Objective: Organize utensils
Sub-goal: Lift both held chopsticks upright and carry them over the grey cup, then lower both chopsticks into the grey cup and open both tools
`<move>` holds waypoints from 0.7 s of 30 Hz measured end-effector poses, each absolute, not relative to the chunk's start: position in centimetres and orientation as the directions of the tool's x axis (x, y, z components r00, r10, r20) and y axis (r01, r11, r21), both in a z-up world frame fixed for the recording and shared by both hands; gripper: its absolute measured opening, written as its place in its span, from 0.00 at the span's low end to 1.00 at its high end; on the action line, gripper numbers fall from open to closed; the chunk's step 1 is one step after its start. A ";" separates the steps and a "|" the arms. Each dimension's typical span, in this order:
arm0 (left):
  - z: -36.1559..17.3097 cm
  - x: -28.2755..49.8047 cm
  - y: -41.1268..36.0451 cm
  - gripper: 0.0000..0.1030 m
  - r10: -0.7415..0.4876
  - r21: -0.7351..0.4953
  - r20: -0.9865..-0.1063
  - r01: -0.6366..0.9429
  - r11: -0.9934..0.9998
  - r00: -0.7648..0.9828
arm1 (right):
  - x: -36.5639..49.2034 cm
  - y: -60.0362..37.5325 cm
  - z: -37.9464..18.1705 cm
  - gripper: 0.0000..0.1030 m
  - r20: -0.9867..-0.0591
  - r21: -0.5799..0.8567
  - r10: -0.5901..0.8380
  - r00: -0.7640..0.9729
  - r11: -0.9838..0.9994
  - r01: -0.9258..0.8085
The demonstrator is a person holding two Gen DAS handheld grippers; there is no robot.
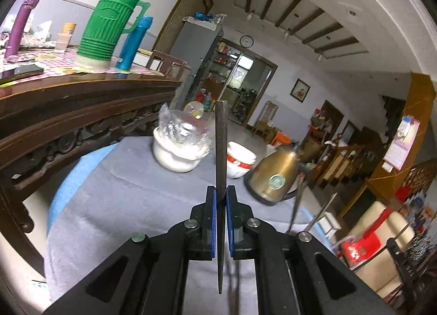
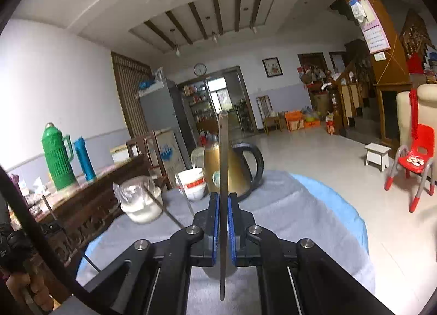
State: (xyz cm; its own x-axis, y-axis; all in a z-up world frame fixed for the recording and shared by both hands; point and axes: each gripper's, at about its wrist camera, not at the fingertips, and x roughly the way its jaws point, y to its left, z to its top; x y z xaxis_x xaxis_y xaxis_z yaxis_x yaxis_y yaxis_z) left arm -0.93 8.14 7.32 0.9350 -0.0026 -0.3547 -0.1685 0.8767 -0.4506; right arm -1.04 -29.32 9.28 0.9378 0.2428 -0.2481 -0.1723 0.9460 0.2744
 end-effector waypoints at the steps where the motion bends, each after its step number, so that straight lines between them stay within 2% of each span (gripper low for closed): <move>1: 7.7 -0.8 8.0 0.07 -0.013 -0.457 -0.346 -0.156 0.876 0.938 | -1.0 -29.4 9.7 0.06 -0.237 0.278 0.243 0.941 0.945 -0.174; 10: 10.2 0.9 5.8 0.07 -0.077 -0.462 -0.310 -0.080 0.883 0.948 | -0.6 -29.4 12.2 0.06 -0.171 0.293 0.250 0.953 0.937 -0.193; 21: 9.4 3.4 3.4 0.07 -0.044 -0.367 -0.405 -0.118 0.923 0.913 | -0.3 -28.3 12.9 0.06 -0.170 0.271 0.259 0.951 0.940 -0.207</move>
State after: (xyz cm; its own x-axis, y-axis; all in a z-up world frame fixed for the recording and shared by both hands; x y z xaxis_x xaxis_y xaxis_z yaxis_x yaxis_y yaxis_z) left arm 3.38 3.40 9.36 0.9131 -0.0442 -0.4054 -0.1180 0.9229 -0.3666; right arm -0.35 -28.27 12.88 0.9509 0.2587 -0.1700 -0.2072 0.9400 0.2711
